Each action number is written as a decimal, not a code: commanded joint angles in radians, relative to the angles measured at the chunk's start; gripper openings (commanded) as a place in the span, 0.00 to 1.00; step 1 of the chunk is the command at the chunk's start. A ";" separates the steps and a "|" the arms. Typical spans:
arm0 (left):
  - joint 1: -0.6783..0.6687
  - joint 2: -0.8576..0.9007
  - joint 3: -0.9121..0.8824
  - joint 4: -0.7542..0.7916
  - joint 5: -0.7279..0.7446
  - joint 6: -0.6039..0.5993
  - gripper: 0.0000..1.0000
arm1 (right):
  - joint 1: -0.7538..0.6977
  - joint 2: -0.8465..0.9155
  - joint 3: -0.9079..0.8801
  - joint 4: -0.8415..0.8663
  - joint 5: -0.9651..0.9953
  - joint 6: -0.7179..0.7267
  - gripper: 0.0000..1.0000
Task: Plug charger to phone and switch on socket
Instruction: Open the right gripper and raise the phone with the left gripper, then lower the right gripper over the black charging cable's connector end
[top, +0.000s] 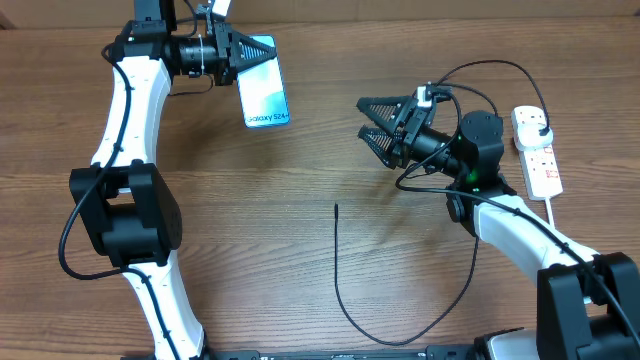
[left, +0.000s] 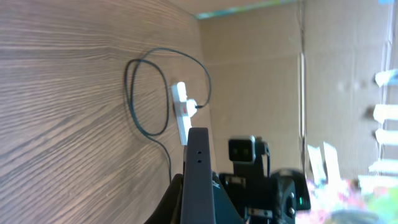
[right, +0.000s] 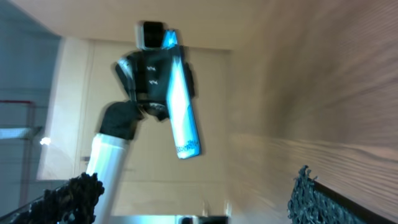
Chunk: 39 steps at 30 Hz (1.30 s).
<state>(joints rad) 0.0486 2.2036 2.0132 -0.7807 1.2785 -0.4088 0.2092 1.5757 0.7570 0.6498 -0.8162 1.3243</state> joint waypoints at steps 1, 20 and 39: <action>0.009 -0.004 0.002 -0.001 0.105 0.104 0.04 | -0.001 -0.010 0.109 -0.199 -0.047 -0.239 0.99; 0.009 -0.004 0.002 -0.024 0.003 0.117 0.04 | 0.344 0.020 0.412 -1.392 0.771 -0.867 1.00; -0.015 -0.004 0.002 -0.032 -0.027 0.117 0.04 | 0.406 0.250 0.419 -1.408 0.771 -0.854 1.00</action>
<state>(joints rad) 0.0456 2.2036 2.0129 -0.8158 1.2499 -0.3099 0.6151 1.8286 1.1503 -0.7609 -0.0589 0.4740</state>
